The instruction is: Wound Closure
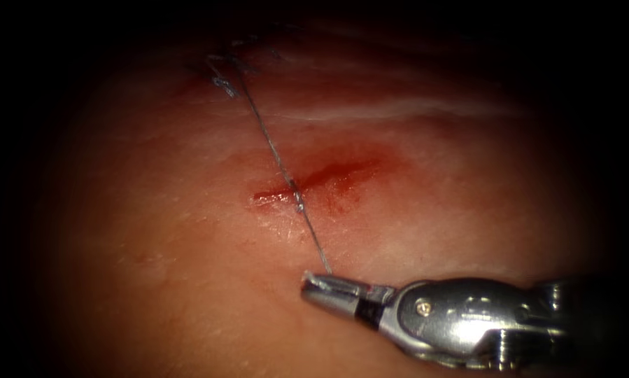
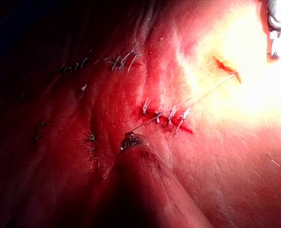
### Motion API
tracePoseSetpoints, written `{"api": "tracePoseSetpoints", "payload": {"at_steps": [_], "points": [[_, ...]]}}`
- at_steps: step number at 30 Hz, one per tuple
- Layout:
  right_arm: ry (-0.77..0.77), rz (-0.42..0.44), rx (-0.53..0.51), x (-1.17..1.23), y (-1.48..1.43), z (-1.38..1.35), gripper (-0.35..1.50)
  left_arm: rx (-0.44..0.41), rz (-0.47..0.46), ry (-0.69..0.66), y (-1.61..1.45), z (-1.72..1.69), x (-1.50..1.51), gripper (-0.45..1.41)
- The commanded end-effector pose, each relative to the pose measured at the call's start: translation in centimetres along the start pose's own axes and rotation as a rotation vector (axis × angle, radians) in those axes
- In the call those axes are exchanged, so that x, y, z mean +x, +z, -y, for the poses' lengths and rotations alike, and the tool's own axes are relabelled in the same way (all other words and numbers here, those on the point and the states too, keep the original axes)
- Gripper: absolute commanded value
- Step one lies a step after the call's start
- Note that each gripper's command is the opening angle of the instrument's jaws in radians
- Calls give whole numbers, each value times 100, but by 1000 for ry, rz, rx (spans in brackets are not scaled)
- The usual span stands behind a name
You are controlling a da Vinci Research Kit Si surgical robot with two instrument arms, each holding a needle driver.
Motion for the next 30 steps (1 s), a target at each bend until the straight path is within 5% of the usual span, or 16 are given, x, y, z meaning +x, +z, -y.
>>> {"api": "tracePoseSetpoints", "payload": {"at_steps": [1,3,4,5,6,10,20,30], "points": [[-7,-5,26,-3,12,2,-35,-11,-3,3,4,-4,6,-45],[-47,-53,40,5,15,0,-32,-39,-1,10,-12,-14,23,-45],[-60,-75,64,14,12,0,9,-50,-8,12,-23,-19,33,-45],[-60,-75,64,14,12,0,9,-50,-8,12,-23,-19,33,-45],[-61,-85,77,26,8,0,69,-71,-13,9,-36,-27,44,-45],[-76,-93,113,54,-9,0,114,-110,-27,4,-62,-45,61,-45],[-65,-104,199,87,-61,-33,109,-165,-40,10,-110,-88,76,-45],[-38,-115,120,81,-20,-109,76,-185,-51,28,-139,-138,81,-45]]}}
